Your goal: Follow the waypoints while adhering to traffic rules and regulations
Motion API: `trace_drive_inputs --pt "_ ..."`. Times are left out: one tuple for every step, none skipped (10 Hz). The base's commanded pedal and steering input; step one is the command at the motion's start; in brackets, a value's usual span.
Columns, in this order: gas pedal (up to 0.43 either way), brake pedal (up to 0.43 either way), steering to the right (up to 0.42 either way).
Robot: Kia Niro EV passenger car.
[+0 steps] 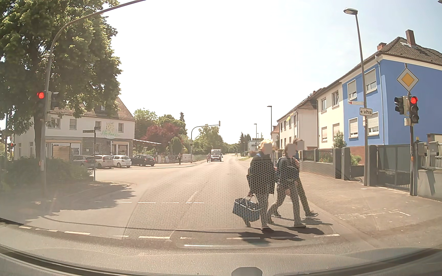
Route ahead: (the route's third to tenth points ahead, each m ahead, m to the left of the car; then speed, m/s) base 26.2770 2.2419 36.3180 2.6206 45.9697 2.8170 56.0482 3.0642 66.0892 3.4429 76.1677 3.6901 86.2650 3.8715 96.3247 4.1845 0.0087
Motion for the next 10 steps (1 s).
trace_drive_inputs --pt "0.000 0.268 -0.002" --pt "0.000 0.268 -0.002" --pt "0.000 0.268 -0.002" --pt "0.000 0.268 -0.002" --pt "0.000 0.268 -0.002" --pt "0.000 0.268 -0.002" --pt "0.000 0.268 -0.001" --pt "0.000 0.268 -0.002" --pt "0.000 0.268 -0.001" --pt "0.000 0.268 -0.002"
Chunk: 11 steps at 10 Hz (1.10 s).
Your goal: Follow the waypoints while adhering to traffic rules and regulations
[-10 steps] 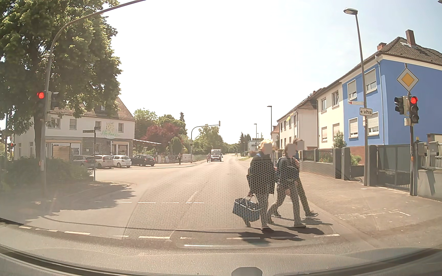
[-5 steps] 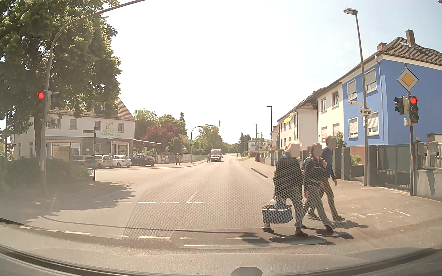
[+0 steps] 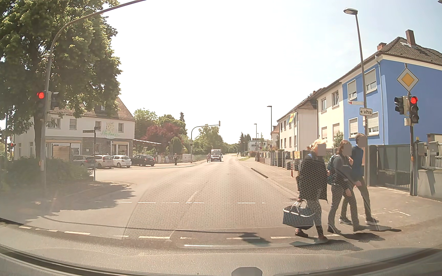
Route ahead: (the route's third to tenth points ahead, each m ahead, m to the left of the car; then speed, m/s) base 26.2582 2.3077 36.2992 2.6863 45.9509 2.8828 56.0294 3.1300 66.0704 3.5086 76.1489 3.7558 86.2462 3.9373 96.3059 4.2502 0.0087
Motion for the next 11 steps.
trace_drive_inputs --pt "0.000 0.268 -0.002" --pt "0.000 0.268 -0.001" --pt "0.000 0.268 -0.001" --pt "0.000 0.268 -0.002" --pt "0.000 0.268 -0.001" --pt "0.000 0.268 -0.001" --pt "0.000 0.268 -0.001" --pt "0.000 0.268 -0.001" --pt "0.000 0.274 -0.001" --pt "0.000 0.268 -0.001" --pt "0.000 0.268 0.000"
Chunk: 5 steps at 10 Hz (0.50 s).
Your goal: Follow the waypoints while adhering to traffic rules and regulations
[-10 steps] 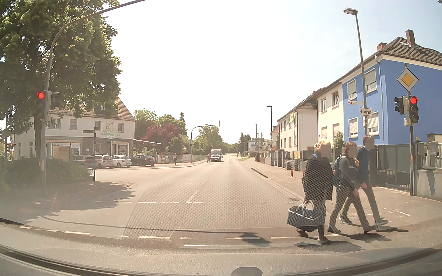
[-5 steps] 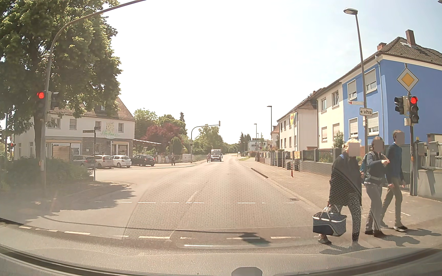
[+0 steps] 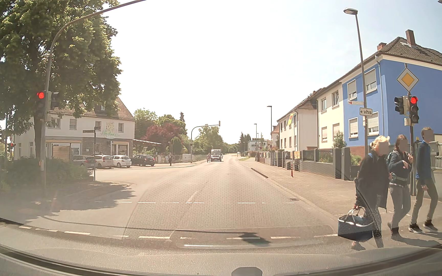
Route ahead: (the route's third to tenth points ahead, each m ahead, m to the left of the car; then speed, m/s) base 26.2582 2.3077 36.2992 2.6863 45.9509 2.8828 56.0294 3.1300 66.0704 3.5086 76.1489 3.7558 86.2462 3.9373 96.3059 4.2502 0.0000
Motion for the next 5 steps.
trace_drive_inputs --pt "0.000 0.268 0.000" --pt "0.000 0.262 0.000" --pt "0.000 0.262 0.000" --pt "0.000 0.256 0.000" --pt "0.000 0.256 0.000"
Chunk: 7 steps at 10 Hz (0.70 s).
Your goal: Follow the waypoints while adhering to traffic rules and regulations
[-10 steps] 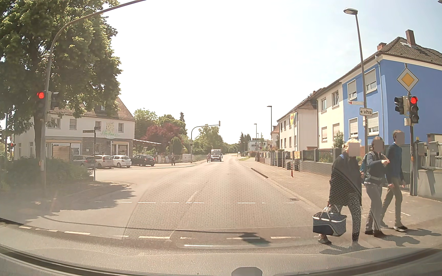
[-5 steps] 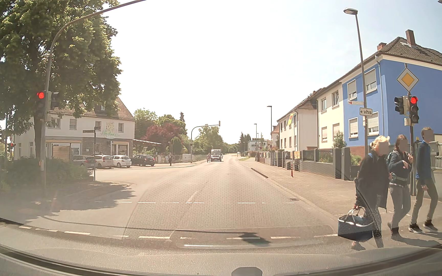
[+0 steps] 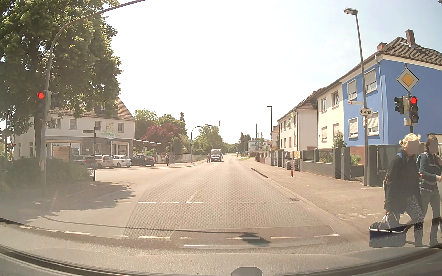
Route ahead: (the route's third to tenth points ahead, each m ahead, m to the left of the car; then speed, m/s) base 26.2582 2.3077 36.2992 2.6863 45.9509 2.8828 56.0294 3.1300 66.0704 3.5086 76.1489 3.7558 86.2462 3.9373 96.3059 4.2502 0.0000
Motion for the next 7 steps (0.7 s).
trace_drive_inputs --pt "0.000 0.256 0.000" --pt "0.000 0.256 0.000" --pt "0.000 0.256 0.000" --pt "0.000 0.256 0.000" --pt "0.000 0.256 0.000" --pt "0.000 0.256 0.000" --pt "0.000 0.256 0.000"
